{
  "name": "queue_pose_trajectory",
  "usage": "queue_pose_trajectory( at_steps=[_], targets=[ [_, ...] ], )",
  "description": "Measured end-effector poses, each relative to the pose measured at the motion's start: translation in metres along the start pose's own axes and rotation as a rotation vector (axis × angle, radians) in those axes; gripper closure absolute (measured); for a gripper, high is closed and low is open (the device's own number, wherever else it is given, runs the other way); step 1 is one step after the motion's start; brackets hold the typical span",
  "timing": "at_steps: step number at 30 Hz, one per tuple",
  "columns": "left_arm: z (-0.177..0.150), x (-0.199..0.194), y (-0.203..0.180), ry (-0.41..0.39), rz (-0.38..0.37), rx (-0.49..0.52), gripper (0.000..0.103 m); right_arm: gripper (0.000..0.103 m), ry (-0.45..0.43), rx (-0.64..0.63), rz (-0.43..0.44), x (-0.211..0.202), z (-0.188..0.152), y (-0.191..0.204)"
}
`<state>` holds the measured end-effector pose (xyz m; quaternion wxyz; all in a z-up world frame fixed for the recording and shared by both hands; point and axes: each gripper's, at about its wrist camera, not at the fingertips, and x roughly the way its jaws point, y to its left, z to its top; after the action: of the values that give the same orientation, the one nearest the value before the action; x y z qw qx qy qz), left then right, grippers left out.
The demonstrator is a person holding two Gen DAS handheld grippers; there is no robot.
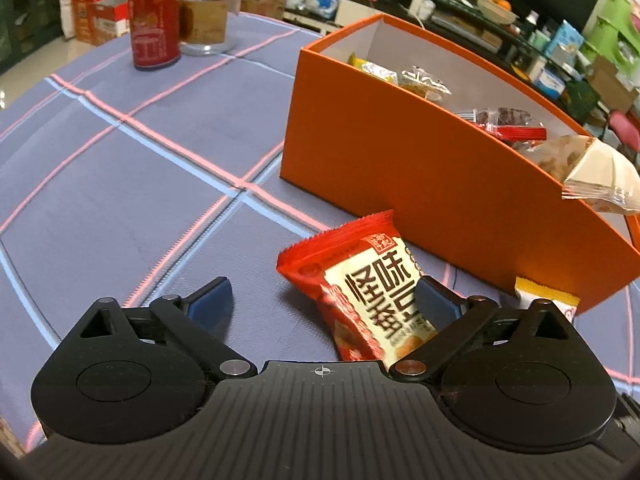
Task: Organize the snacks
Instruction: 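Move the left gripper to the red bean packet while the right approaches the Kakaa bag, then close the left gripper on the red bean packet while the right grasps the Kakaa bag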
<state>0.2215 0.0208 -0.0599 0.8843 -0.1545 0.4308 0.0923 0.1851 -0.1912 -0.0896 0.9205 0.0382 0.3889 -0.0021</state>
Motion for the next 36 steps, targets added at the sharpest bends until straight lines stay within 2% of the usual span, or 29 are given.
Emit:
queue_pose_trajectory(
  at_steps=[5, 9, 11, 12, 14, 16, 17, 18, 21, 23, 26, 27, 29, 30, 31, 33, 34, 36],
  targets=[
    [0.004, 0.002, 0.008, 0.003, -0.020, -0.065, 0.015, 0.027, -0.011, -0.022, -0.012, -0.001, -0.005, 0.002],
    [0.004, 0.002, 0.012, 0.016, -0.065, 0.037, 0.022, 0.027, -0.006, -0.040, -0.012, -0.001, -0.005, 0.003],
    [0.007, -0.002, 0.017, 0.009, -0.102, 0.110, 0.036, 0.027, -0.006, -0.035, -0.005, -0.002, -0.005, 0.003],
    [0.009, -0.005, 0.019, -0.004, -0.101, 0.156, 0.038, 0.027, -0.005, -0.037, -0.001, -0.002, -0.005, 0.003],
    [0.013, -0.009, 0.028, -0.059, -0.027, 0.220, 0.040, 0.027, -0.005, -0.044, 0.007, -0.002, -0.005, 0.002],
    [0.021, -0.009, 0.043, -0.086, 0.070, 0.212, 0.045, 0.027, -0.003, -0.047, 0.009, -0.002, -0.005, 0.000],
    [0.026, -0.009, 0.053, -0.081, 0.086, 0.173, 0.044, 0.027, -0.002, -0.048, 0.010, -0.002, -0.004, -0.002],
    [0.031, -0.010, 0.064, -0.067, 0.066, 0.121, 0.043, 0.027, 0.000, -0.046, 0.011, -0.001, -0.003, -0.003],
    [0.033, -0.018, 0.082, -0.052, 0.008, -0.042, 0.027, 0.027, 0.005, -0.039, 0.014, -0.001, -0.001, -0.004],
    [0.029, -0.023, 0.077, -0.048, -0.040, -0.054, 0.017, 0.026, 0.002, -0.042, 0.012, 0.000, -0.002, -0.004],
    [0.020, -0.027, 0.050, -0.054, -0.139, 0.105, 0.015, 0.026, -0.001, -0.056, 0.005, 0.001, -0.003, -0.002],
    [0.016, -0.028, 0.040, -0.075, -0.169, 0.192, 0.013, 0.026, -0.001, -0.063, 0.004, 0.001, -0.003, -0.002],
    [0.010, -0.027, 0.015, -0.093, -0.250, 0.432, 0.012, 0.026, -0.001, -0.066, 0.003, 0.001, -0.004, 0.000],
    [0.006, -0.026, 0.003, -0.104, -0.301, 0.593, 0.012, 0.026, 0.001, -0.063, 0.004, 0.001, -0.004, -0.001],
    [0.002, -0.025, -0.004, -0.134, -0.320, 0.722, 0.012, 0.026, 0.002, -0.061, 0.006, 0.001, -0.004, -0.001],
    [-0.006, -0.024, -0.009, -0.188, -0.301, 0.876, 0.012, 0.026, 0.007, -0.059, 0.012, 0.000, -0.004, -0.003],
    [-0.006, -0.022, -0.009, -0.181, -0.305, 0.901, 0.012, 0.026, 0.010, -0.058, 0.016, -0.001, -0.004, -0.004],
    [-0.001, -0.016, -0.006, -0.126, -0.356, 0.873, 0.012, 0.026, 0.012, -0.053, 0.024, -0.001, -0.004, -0.007]
  ],
)
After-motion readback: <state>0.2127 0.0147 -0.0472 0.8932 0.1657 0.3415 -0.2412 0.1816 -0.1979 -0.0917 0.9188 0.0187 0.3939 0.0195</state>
